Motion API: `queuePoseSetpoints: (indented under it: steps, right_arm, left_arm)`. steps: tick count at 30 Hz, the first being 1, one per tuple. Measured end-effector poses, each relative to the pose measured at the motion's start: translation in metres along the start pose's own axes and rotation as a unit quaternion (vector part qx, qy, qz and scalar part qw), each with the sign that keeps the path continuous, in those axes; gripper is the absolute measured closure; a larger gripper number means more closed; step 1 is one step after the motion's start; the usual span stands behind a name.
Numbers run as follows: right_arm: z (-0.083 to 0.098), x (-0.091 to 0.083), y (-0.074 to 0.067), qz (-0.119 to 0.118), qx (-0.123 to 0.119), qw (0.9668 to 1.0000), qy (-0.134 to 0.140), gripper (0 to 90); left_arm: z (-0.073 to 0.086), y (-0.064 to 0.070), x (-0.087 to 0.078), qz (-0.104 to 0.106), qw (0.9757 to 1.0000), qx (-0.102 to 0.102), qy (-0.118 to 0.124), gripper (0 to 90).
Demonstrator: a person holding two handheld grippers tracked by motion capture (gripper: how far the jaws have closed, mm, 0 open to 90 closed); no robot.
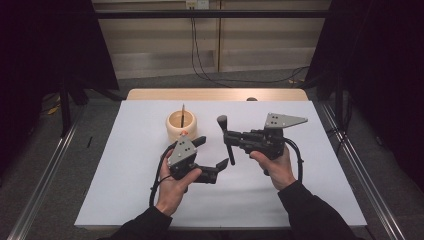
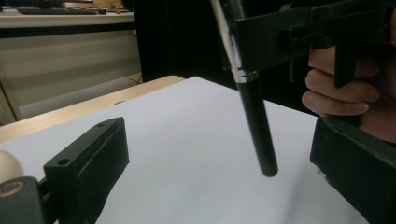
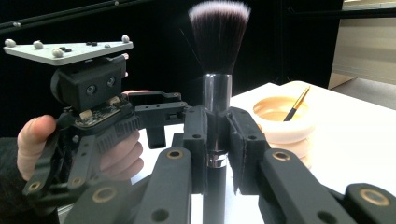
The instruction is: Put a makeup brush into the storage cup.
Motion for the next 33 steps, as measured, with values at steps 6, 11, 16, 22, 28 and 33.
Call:
queuePoseSetpoints:
  steps: [6, 11, 16, 22, 28, 33]
  right_arm:
    - [0.001, 0.000, 0.001, 0.002, 0.001, 1.0000, -0.002, 78.2]
    - [0.007, 0.003, 0.000, 0.000, 0.003, 1.0000, -0.007, 78.2]
    - [0.007, 0.003, 0.000, 0.001, 0.004, 1.0000, -0.005, 78.2]
    - [0.007, 0.005, -0.001, -0.001, 0.004, 1.0000, -0.003, 78.2]
    - [0.007, 0.005, 0.000, -0.002, 0.005, 1.0000, -0.003, 78.2]
    - [0.010, 0.006, 0.000, -0.003, 0.005, 1.0000, -0.007, 78.3]
  left_arm:
    - [0.003, 0.004, 0.004, 0.011, 0.9999, 0.000, -0.006, 7.1]
    - [0.004, 0.000, 0.007, -0.015, 0.9998, -0.005, -0.008, 10.6]
    - [0.009, -0.001, 0.011, -0.013, 0.9997, 0.004, -0.021, 19.1]
    - [0.008, 0.008, 0.016, -0.010, 0.9989, -0.005, -0.045, 31.4]
    - [0.005, 0.005, 0.017, -0.007, 0.9990, -0.016, -0.040, 46.0]
    - [0.004, 0.005, 0.016, -0.006, 0.9989, -0.030, -0.037, 56.4]
Point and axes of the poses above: each handheld gripper's, and its own axes: x roughly forward along the jaws, z roughly out of its underside, y roughly to its right, the point moved 9 cm from there along x, roughly forward along the jaws, and after that the axes turned 14 degrees about y, right-handed, at the moved point
